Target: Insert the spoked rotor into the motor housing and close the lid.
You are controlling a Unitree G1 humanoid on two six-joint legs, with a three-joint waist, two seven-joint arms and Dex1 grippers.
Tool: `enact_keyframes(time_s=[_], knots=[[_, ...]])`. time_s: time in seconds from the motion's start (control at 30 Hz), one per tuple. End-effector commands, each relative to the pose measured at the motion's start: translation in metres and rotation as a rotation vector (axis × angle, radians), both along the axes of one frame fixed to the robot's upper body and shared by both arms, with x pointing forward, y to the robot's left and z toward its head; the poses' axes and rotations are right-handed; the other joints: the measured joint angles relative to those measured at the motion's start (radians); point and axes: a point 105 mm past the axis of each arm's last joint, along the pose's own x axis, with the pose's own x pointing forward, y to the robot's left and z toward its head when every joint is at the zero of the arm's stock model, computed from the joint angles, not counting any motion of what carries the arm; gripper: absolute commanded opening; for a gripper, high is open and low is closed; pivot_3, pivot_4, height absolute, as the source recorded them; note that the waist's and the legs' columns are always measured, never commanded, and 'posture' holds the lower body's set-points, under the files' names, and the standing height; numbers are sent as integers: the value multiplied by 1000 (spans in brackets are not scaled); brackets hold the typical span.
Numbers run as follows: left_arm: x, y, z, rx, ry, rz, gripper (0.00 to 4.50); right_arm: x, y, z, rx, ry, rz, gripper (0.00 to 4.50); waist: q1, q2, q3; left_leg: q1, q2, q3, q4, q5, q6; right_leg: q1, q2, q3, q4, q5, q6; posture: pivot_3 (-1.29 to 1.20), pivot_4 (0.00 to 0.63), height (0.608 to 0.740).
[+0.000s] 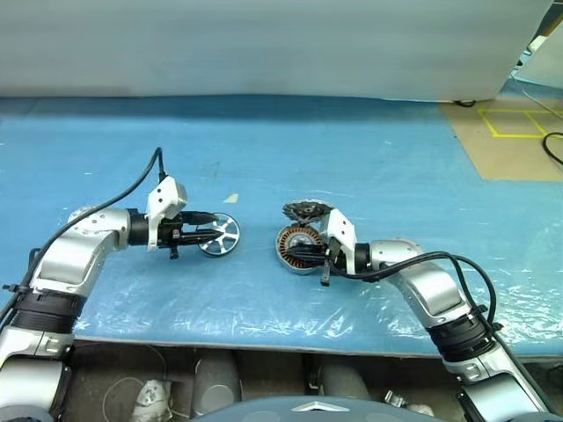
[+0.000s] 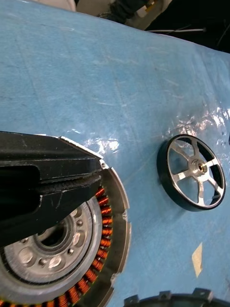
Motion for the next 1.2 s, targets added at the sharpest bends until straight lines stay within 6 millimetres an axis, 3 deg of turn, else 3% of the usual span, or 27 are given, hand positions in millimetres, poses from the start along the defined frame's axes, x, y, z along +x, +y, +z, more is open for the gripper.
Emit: enact_keyframes(time_s=[0.03, 0.37, 0.47, 0.57, 1.2], knots=[[7, -1, 9, 107, -79, -75, 1862, -2, 8, 10, 31, -52, 10, 0, 1, 0, 0, 0, 0, 0, 0, 0, 0, 0, 0, 0, 0, 0, 0, 0, 150, 740], [20, -5, -1, 237, -133, -151, 1862, -4, 9, 6, 44, -55, -24, 0, 0, 0, 0, 0, 0, 0, -1, 0, 0, 0, 0, 0, 0, 0, 0, 0, 150, 740], [22, -4, 0, 242, -143, -146, 2457, -4, 8, 6, 42, -57, -29, 0, 0, 0, 0, 0, 0, 0, -1, 0, 0, 0, 0, 0, 0, 0, 0, 0, 150, 740], [24, -2, 3, 250, -154, -135, 3423, -3, 9, 6, 42, -60, -31, 0, 1, 0, 0, 0, 0, 0, 0, 0, 0, 0, 0, 0, 1, 0, -1, 0, 150, 740], [14, 3, -25, 356, -179, -202, 3423, -3, 14, 2, 33, -71, -20, 0, -1, 0, 0, 0, 0, -1, 0, 0, 0, 0, 0, 0, 1, 0, -1, 0, 150, 740]])
